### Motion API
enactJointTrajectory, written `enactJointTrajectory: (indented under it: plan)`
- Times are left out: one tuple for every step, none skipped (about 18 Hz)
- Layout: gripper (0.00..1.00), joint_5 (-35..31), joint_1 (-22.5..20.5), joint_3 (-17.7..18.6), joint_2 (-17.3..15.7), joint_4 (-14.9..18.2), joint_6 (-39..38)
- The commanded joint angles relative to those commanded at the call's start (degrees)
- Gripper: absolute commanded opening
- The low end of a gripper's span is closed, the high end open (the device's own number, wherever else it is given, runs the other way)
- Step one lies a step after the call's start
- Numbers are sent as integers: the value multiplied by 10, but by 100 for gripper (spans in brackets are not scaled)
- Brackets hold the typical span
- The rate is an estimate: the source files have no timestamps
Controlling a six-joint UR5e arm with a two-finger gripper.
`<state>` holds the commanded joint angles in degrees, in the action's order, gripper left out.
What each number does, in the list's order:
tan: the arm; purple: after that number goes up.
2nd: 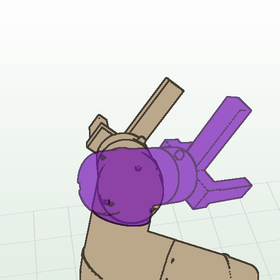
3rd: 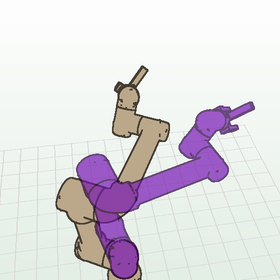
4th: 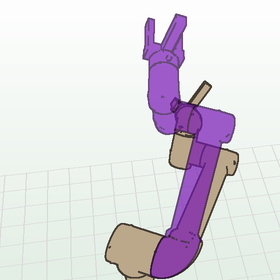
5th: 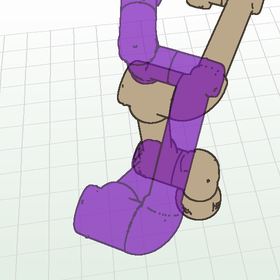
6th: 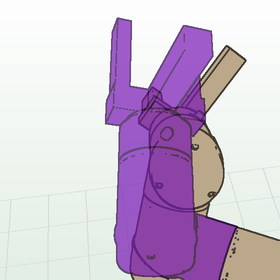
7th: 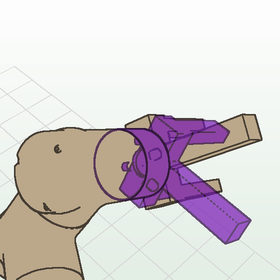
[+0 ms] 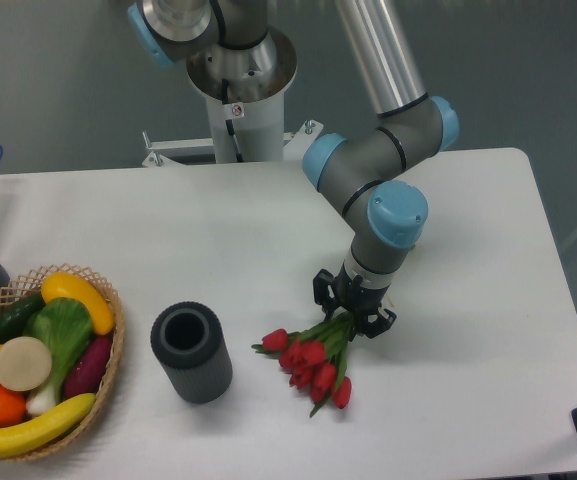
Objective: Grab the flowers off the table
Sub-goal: 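Lower the gripper onto the tulip stems and close it around them, then lift the gripped red tulips up off the table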
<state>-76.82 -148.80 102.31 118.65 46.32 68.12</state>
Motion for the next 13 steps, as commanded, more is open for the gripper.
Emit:
enactJointTrajectory:
  plan:
    - [30, 0, 0, 1, -1, 0, 0]
    - [28, 0, 0, 1, -2, 0, 0]
    - [27, 0, 0, 0, -2, 0, 0]
    - [25, 0, 0, 0, -3, 0, 1]
    - [24, 1, 0, 0, -4, 0, 1]
    - [24, 1, 0, 0, -7, 0, 0]
    - [24, 1, 0, -1, -11, 0, 0]
    - [24, 2, 0, -1, -20, -1, 1]
    - [24, 3, 0, -2, -33, 0, 1]
    - [24, 5, 0, -4, -49, 0, 1]
    - [24, 8, 1, -4, -65, 0, 0]
    - [24, 13, 0, -2, -80, 1, 0]
    - [24, 25, -2, -2, -97, 0, 1]
